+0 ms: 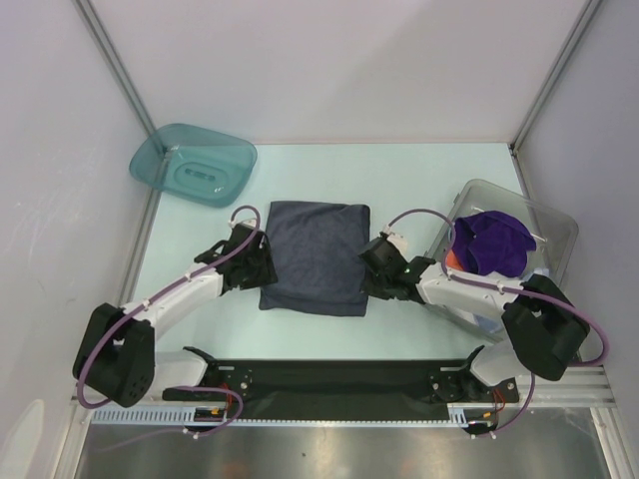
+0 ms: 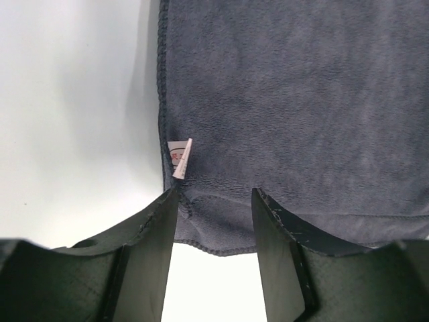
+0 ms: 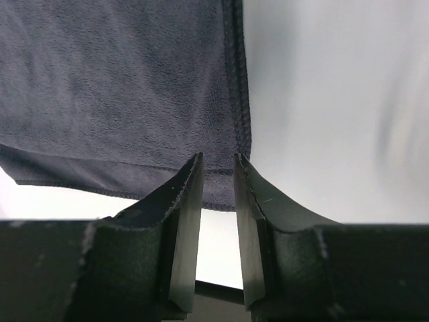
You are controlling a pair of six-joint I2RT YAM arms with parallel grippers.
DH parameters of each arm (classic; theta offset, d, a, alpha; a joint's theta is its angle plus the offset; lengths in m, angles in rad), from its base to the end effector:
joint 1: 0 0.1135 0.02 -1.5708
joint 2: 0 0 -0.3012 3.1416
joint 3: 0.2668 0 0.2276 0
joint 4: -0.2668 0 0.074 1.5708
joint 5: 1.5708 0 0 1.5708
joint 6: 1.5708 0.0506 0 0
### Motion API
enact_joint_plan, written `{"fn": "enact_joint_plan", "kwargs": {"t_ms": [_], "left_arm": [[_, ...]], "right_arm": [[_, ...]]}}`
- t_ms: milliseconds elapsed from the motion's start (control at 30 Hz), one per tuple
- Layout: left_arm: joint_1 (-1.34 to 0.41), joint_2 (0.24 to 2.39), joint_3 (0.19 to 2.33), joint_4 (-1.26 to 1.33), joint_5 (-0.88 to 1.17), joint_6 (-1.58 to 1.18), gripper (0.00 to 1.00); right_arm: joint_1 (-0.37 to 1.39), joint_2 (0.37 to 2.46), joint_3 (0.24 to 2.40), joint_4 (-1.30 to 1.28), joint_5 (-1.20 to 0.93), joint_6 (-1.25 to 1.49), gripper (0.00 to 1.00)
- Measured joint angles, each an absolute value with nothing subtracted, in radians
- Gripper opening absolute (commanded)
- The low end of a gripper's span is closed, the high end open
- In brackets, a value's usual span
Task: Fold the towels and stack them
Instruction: Fold the towel
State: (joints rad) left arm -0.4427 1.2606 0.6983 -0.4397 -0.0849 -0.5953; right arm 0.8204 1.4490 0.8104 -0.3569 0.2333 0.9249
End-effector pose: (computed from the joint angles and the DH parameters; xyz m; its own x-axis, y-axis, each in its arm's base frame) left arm 0.1941 -0.0873 0.2292 -0.8466 -0.2170 -0.4860 -0.1077 0.9641 -0.2429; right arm 0.1876 0.1840 0.2264 -0.8441 0.2339 -0.4824 0.0802 0.9448 0.3177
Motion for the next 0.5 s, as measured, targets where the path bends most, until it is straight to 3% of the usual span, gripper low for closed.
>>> {"fn": "enact_joint_plan", "kwargs": {"t_ms": [167,500], "left_arm": [[-0.442,1.27,0.675,-0.442,-0.102,-0.603,0.47],[-0.442,1.27,0.67,-0.449,-0.128,-0.604,0.21]], "right_arm": [[0.82,1.449,0.768,-0.337,0.22,0.971,0.3],[0.816,1.455,0.75,-0.306,0.209,1.014,0.29]]}}
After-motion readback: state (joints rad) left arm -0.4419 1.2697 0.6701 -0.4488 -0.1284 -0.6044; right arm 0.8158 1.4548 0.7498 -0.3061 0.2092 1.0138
